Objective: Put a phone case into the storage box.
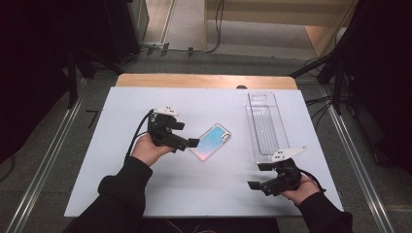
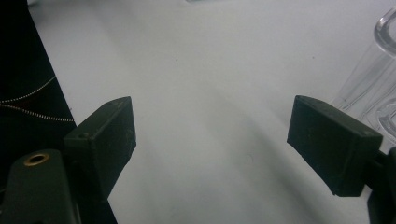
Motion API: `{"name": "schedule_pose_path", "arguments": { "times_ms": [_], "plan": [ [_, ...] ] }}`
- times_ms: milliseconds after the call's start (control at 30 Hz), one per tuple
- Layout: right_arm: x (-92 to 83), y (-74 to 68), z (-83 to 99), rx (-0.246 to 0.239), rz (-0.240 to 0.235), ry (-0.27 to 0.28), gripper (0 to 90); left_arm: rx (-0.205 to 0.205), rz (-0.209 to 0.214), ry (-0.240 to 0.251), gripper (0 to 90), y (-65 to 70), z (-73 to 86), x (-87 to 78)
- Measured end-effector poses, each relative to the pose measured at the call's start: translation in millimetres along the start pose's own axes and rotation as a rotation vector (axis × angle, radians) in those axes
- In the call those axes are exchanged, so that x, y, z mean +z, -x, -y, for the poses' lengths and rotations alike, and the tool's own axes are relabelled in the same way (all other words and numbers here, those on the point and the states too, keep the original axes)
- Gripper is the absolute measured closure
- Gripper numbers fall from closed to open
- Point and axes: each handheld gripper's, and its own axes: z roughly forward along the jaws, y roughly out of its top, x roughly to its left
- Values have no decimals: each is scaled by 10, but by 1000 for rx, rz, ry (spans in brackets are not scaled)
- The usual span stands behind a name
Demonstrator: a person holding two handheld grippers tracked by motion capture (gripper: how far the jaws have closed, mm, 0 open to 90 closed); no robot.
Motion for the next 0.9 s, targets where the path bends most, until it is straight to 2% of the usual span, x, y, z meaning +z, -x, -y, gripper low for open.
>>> {"name": "schedule_pose_path", "arguments": {
  "times_ms": [500,900],
  "plan": [
    [8,3,1,-2,0,-3,136,11,15,-5,38,-24,-138,306],
    [9,3,3,-4,4,-6,136,9,-20,-28,39,-36,-175,553]
  ]
}}
